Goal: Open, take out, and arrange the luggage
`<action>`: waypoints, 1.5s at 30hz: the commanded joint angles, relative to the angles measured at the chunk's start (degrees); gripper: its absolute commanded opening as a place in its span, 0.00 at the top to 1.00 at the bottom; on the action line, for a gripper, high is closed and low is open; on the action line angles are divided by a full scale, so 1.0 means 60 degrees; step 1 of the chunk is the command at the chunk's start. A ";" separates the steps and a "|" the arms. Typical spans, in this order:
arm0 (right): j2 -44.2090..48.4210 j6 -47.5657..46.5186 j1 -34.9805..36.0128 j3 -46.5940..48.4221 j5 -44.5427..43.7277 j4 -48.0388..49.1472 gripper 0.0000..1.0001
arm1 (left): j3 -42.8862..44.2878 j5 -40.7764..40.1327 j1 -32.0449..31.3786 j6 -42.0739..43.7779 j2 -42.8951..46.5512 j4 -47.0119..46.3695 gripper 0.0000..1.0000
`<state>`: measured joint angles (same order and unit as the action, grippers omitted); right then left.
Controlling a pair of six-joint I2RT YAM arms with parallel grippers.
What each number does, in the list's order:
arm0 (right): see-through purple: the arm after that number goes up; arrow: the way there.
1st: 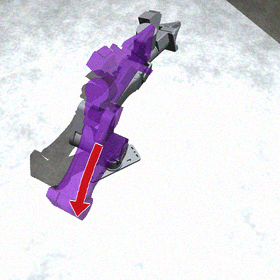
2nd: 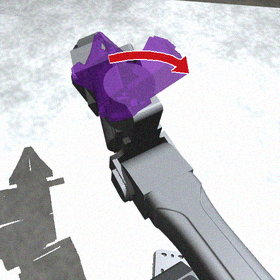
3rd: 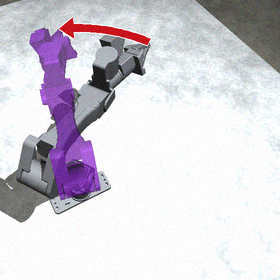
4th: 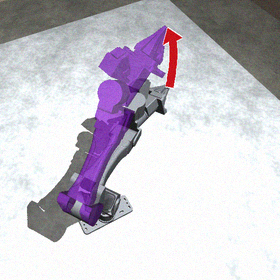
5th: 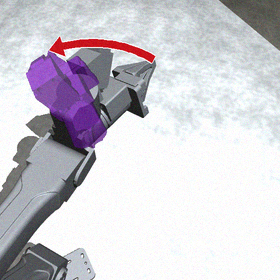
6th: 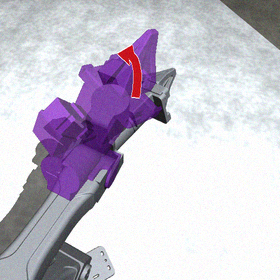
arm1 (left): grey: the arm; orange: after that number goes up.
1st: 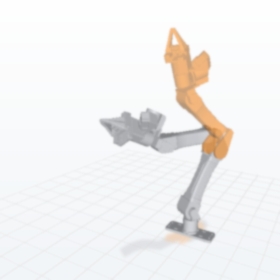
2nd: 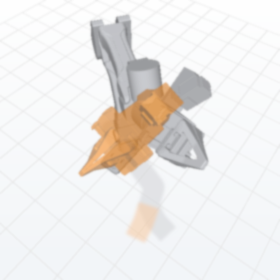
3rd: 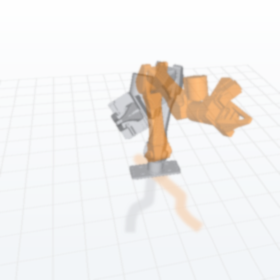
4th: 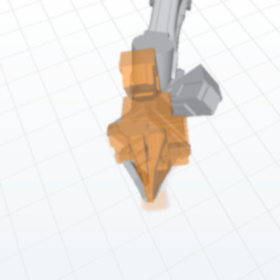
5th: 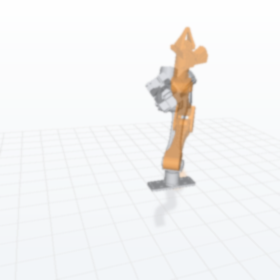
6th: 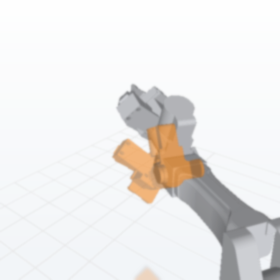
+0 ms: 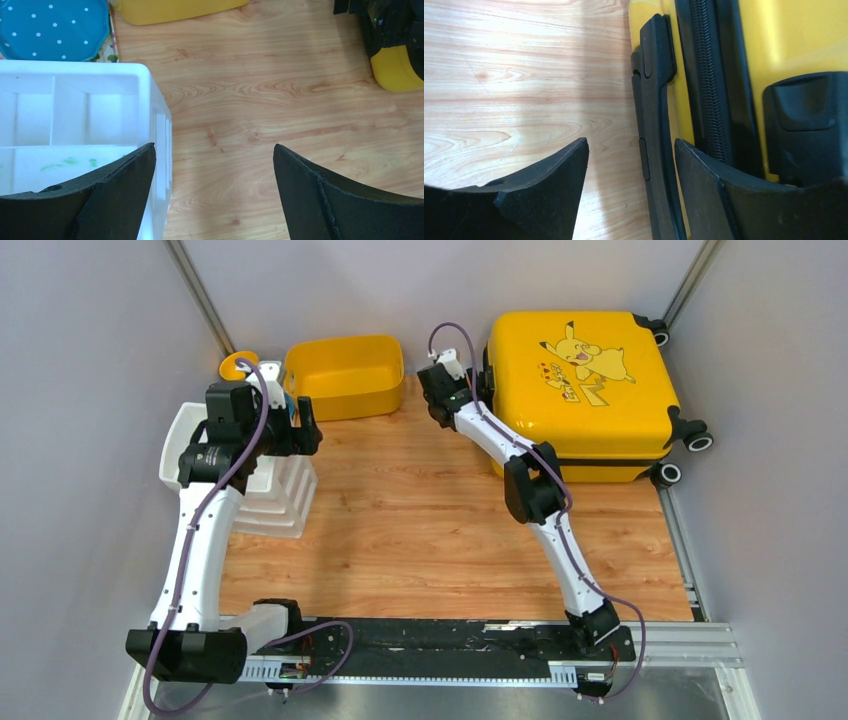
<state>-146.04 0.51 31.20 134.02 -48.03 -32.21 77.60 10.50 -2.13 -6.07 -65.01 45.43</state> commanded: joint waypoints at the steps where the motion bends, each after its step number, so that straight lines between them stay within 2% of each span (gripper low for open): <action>1: -0.0430 -0.0042 -0.0292 0.0311 -0.0929 0.0417 0.29 | 0.0015 -0.0081 -0.0011 0.0015 0.0230 -0.0291 0.05; 4: -0.0635 -0.0071 -0.0468 0.0252 -0.0916 0.0417 0.29 | 0.0030 -0.0080 -0.0011 -0.0058 0.0230 -0.0277 0.05; 7: -0.0666 0.0134 -0.0600 0.0281 -0.0127 0.0212 0.39 | -0.0043 -0.0022 -0.0011 -0.0117 0.0230 -0.0247 0.05; 8: -0.0622 0.0221 -0.0601 0.0296 0.0629 0.0081 0.48 | -0.0058 0.0007 -0.0011 -0.0161 0.0245 -0.0233 0.05; 9: -0.0520 0.0367 -0.0601 0.0296 0.1173 -0.0225 0.51 | -0.0087 0.0036 -0.0011 -0.0190 0.0274 -0.0233 0.05; 10: -0.0446 0.0470 -0.0615 0.0252 0.1788 -0.0387 0.75 | -0.0189 0.0138 -0.0011 -0.0219 0.0289 -0.0218 0.05; 11: -0.0359 0.0602 -0.0601 0.0237 0.2925 -0.0549 0.81 | -0.0248 0.0197 -0.0026 -0.0292 0.0303 -0.0247 0.05; 13: -0.0139 0.0705 -0.0601 0.0223 0.4001 -0.0988 1.00 | -0.0408 0.0445 -0.0026 -0.0351 0.0347 -0.0320 0.05; 20: 0.0710 0.0195 -0.0118 -0.0231 0.5922 -0.1619 1.00 | -0.1331 0.1691 -0.0011 -0.0804 0.0640 -0.1066 0.05; 23: 0.1121 -0.0317 0.0247 -0.0596 0.6363 -0.1678 1.00 | -0.2019 0.2218 -0.0011 -0.1082 0.0903 -0.1769 0.05; 27: 0.2116 -0.1153 0.0892 -0.1708 0.6481 -0.0906 1.00 | -0.2650 0.2629 -0.0026 -0.1493 0.1021 -0.2516 0.05; 31: 0.3726 -0.2222 0.1552 -0.5054 0.6759 0.0604 1.00 | -0.3074 0.2908 -0.0026 -0.1670 0.0992 -0.2854 0.05; 34: 0.4854 -0.2984 0.2035 -0.6918 0.7052 0.1455 1.00 | -0.3308 0.3054 -0.0026 -0.1670 0.1021 -0.3103 0.05; 36: 0.5456 -0.3321 0.2357 -0.7567 0.7199 0.2170 1.00 | -0.3485 0.3098 -0.0026 -0.1757 0.1108 -0.3351 0.05; 38: 0.5546 -0.3440 0.2606 -0.7746 0.7156 0.2321 1.00 | -0.3763 0.3215 -0.0026 -0.1860 0.1153 -0.3484 0.05; 42: 0.5238 -0.3206 0.2695 -0.7074 0.6776 0.2204 1.00 | -0.4232 0.3376 -0.0040 -0.1992 0.1328 -0.4070 0.05; 45: 0.5165 -0.3060 0.2710 -0.6242 0.6628 0.1724 0.68 | -0.4291 0.3362 -0.0040 -0.1963 0.1300 -0.4246 0.05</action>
<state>-115.46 -12.03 44.80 88.25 -18.63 -21.10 52.01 28.97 -2.17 -16.84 -58.39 25.17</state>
